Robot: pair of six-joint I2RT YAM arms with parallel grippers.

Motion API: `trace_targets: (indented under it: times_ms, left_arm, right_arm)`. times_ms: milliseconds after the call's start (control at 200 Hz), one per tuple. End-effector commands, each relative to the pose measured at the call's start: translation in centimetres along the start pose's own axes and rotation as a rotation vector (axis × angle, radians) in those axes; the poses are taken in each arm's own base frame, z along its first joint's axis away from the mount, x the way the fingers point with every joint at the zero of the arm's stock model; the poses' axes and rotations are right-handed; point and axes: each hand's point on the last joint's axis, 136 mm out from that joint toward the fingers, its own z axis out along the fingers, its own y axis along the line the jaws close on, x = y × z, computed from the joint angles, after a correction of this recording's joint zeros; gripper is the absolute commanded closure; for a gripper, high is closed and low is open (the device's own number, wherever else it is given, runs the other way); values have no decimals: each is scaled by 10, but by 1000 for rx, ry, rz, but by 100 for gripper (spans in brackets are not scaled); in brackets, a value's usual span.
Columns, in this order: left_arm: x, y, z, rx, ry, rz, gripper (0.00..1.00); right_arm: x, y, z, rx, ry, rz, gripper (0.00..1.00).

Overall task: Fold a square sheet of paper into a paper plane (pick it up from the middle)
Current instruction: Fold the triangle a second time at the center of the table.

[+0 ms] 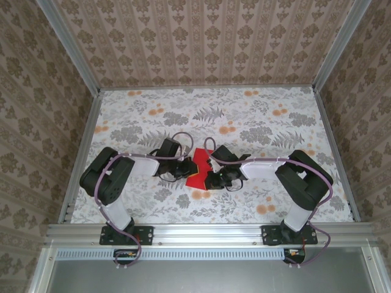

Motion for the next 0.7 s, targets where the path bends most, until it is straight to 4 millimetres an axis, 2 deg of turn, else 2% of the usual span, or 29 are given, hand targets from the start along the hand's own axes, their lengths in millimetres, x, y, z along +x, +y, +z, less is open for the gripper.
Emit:
trace_targets:
  times_ms: [0, 220, 410, 495, 595, 640, 695]
  left_arm:
    - [-17, 60, -7, -219, -56, -36, 93]
    - [-39, 53, -14, -272, -68, 6, 94]
    - [-48, 54, -19, -282, -69, 17, 93]
    - [-51, 48, -21, -265, -71, 19, 93]
    - [-54, 18, -29, -156, -88, 11, 92]
    - [-56, 0, -36, -105, -111, 22, 91]
    - [-57, -13, -47, -93, -137, 41, 90]
  right_arm:
    - [61, -60, 9, 214, 198, 101, 92]
    - [59, -58, 7, 209, 192, 99, 92]
    - [59, -57, 4, 210, 186, 97, 92]
    - [57, -54, 3, 202, 177, 91, 92]
    - [49, -45, -1, 175, 155, 74, 91]
    - [44, -38, -4, 159, 137, 63, 91]
    - [36, -30, -8, 135, 110, 52, 91]
